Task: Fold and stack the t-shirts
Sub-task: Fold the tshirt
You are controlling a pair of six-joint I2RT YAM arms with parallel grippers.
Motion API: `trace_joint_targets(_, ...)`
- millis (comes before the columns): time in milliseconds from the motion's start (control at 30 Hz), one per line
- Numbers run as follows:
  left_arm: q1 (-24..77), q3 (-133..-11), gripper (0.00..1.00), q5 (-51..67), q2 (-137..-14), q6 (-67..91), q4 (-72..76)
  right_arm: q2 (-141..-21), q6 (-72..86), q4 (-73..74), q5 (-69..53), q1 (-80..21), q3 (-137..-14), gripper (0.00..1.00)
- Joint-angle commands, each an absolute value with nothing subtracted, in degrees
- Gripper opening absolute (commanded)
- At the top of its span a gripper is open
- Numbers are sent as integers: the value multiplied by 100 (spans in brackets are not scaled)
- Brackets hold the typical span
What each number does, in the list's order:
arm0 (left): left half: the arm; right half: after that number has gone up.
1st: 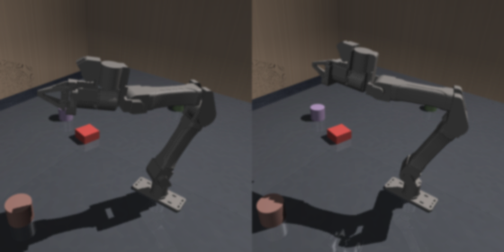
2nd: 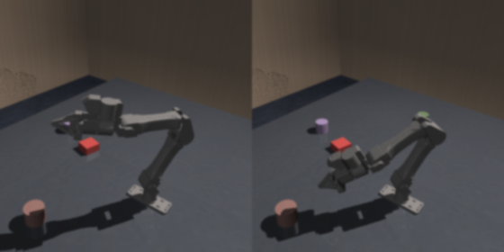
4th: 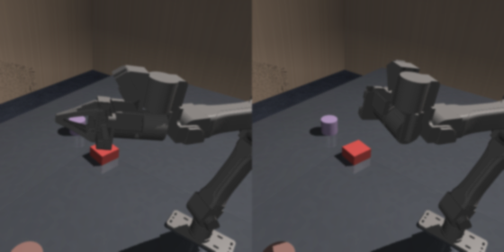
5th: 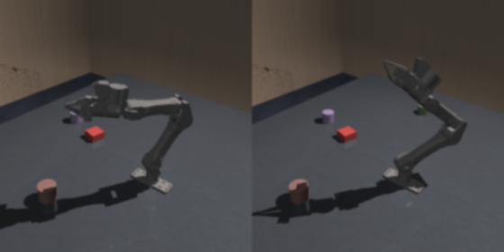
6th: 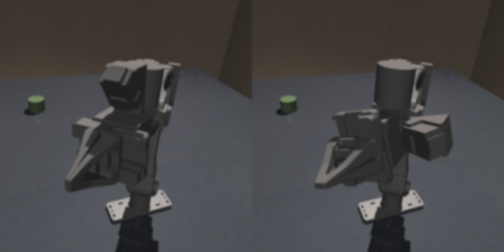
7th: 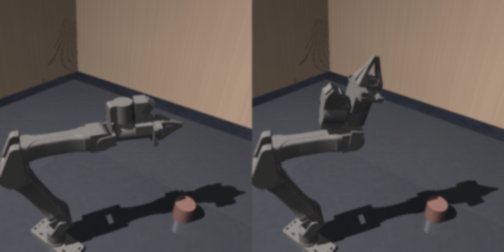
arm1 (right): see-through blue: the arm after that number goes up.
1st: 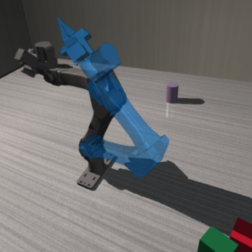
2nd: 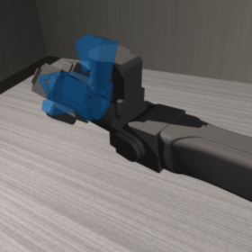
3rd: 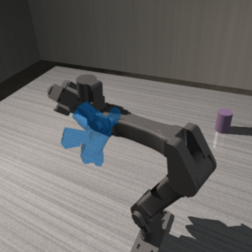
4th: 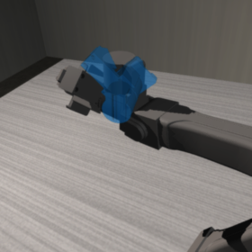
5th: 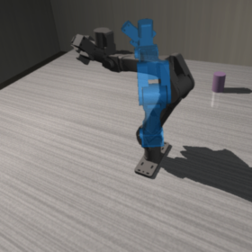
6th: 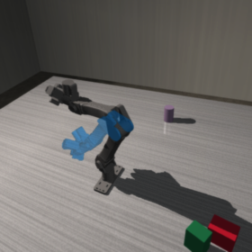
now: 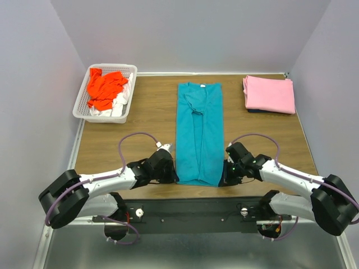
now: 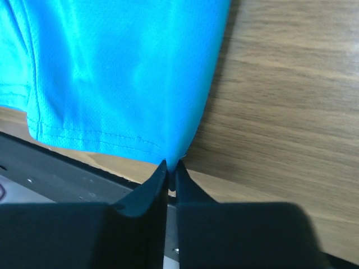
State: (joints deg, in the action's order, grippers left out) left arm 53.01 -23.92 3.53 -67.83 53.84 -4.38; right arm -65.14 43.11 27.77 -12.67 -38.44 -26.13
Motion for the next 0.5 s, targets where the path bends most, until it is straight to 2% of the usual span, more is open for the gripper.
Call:
trace_joint_targets(0, 5353, -2417, 0, 352, -6653, 5405, -360, -6303, 4298, 2689, -1011, -3885, -2715, 9)
trace_joint_targets(100, 5344, -2618, 0, 186, -6583, 5414, -360, -6066, 4254, 2707, -669, -3885, -3049, 1)
trace_joint_targets(300, 5213, -3347, 0, -395, -6662, 5125, -509, -6134, 4026, 2716, 245, -3876, -3998, 1)
trace_joint_targets(467, 4616, -4218, 0, -580, -7109, 4571, -677, -6696, 3806, 2733, 825, -3823, -4683, 1)
